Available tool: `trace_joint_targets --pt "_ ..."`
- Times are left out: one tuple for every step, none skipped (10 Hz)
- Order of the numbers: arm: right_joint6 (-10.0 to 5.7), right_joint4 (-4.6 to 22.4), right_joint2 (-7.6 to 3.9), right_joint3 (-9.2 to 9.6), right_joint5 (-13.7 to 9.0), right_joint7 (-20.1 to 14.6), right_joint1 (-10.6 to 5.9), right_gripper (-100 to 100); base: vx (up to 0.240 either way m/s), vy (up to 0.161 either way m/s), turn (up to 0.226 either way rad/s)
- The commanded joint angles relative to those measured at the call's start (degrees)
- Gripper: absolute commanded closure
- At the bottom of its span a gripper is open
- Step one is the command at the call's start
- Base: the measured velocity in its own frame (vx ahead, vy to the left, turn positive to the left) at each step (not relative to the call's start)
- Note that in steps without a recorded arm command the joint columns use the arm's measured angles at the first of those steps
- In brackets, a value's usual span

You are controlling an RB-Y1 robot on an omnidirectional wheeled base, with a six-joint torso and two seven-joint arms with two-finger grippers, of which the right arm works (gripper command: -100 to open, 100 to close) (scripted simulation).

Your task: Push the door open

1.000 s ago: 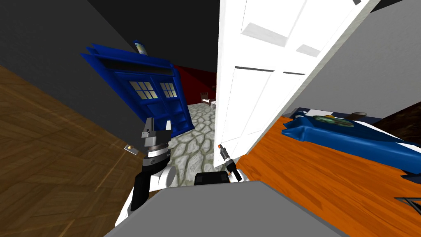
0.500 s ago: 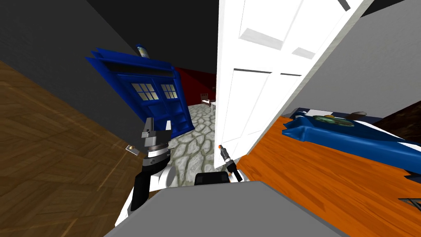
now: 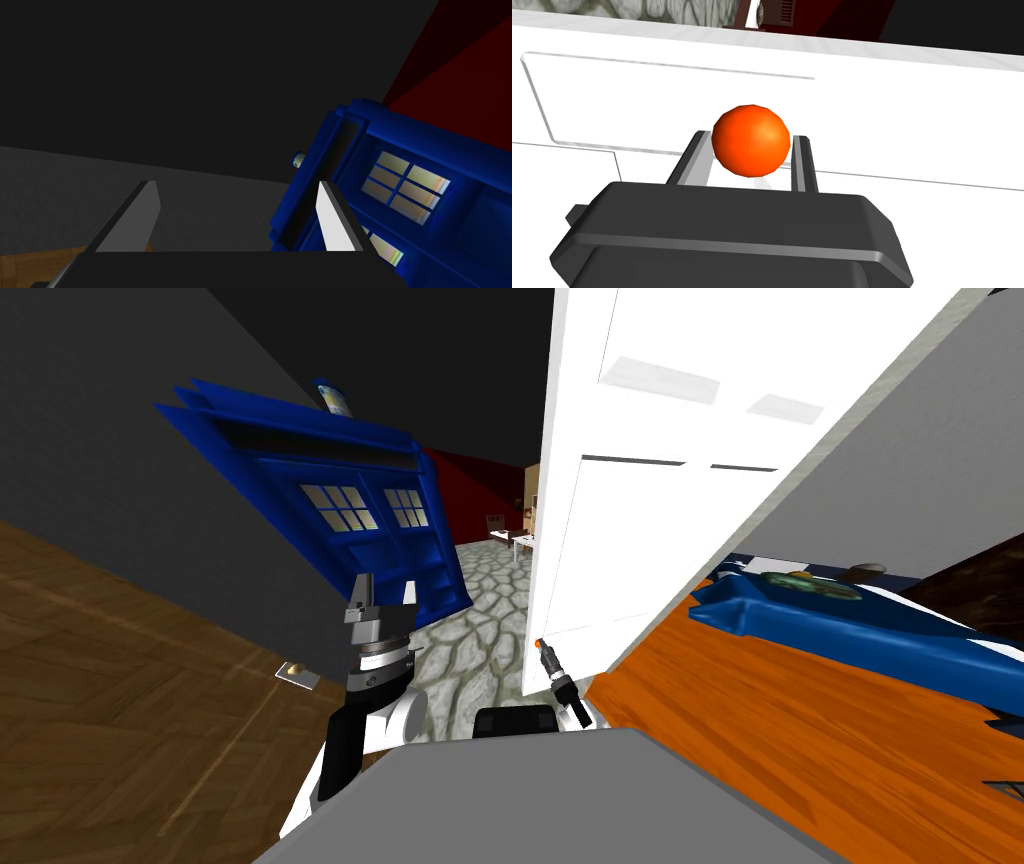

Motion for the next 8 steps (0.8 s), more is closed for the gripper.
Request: trace_joint_targets --pt "0.17 -0.09 -0.9 -1.9 -0.86 0.31 -0.44 100 0.221 0.11 -0.082" --pt "0.23 0.05 -0.99 -2.7 -1.24 0.61 -0.59 100 0.208 0.101 -0.104" --pt "0.29 0.2 -1.08 -3.51 -1.62 0.92 -0.74 100 0.193 0.082 -0.102" --pt "0.61 -0.81 -0.87 -2.89 -1.54 0.55 -0.08 -100 -0.049 0.054 -0.122" --pt "0.65 -0.92 -0.83 -2.92 -1.6 0.52 0.01 -100 -0.228 0.032 -0.056" --pt "0.72 -1.14 -0.69 -2.99 -1.72 0.46 0.2 -100 -0.256 0.034 -0.031" --pt "0.8 -1.37 -0.49 -3.05 -1.84 0.4 0.4 -100 -0.247 0.044 -0.058" --pt "0.88 -1.59 -0.24 -3.12 -1.96 0.34 0.58 -100 -0.212 0.061 -0.055"
